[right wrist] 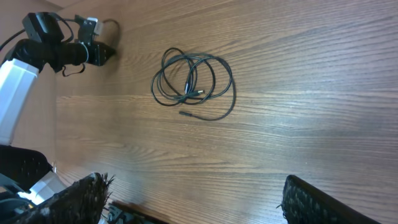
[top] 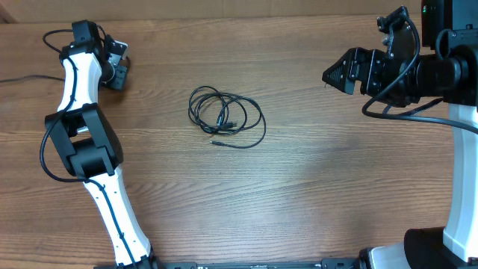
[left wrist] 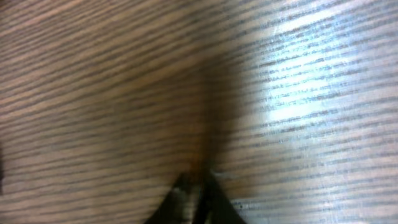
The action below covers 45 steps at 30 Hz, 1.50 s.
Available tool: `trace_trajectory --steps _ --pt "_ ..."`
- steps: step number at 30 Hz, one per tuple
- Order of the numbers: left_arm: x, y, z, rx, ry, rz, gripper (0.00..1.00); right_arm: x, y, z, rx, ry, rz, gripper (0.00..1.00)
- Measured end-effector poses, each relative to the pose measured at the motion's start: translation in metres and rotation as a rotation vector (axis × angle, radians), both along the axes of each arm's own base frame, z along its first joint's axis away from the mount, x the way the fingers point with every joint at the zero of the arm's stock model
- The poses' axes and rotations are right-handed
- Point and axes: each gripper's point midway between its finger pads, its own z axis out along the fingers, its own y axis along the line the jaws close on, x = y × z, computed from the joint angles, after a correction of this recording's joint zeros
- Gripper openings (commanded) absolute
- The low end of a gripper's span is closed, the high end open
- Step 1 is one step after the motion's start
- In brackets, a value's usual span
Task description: Untangle cables
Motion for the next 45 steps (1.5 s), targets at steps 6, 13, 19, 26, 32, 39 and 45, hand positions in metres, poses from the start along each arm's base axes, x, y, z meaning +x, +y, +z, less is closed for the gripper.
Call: trace_trajectory --steps 6,13,19,26,32,39,45 --pt "0.006 -0.001 0.004 -0.019 -0.032 0.049 0.04 0.0 0.0 0.0 0.0 0.0 0.0 0.89" --pt "0.06 -0.018 0.089 -0.07 -0.273 0.085 0.04 0.0 0.0 0.0 0.0 0.0 0.0 0.89" --pt "0.105 -0.068 0.187 -0.157 -0.55 0.053 0.04 0.0 0.0 0.0 0.0 0.0 0.0 0.89" --pt "0.117 -0.141 0.211 -0.223 -0.612 -0.039 0.04 0.0 0.0 0.0 -0.002 -0.002 0.004 0.89" --pt "0.116 -0.182 0.21 -0.255 -0.601 -0.104 0.04 0.0 -0.001 0.0 -0.01 -0.007 0.009 0.89" --pt "0.114 -0.185 0.205 -0.217 -0.583 -0.091 0.04 0.0 -0.001 0.0 -0.012 -0.009 0.013 0.89" --pt "0.109 -0.165 0.19 -0.181 -0.538 -0.044 0.04 0.0 -0.001 0.0 -0.014 -0.011 0.015 0.89"
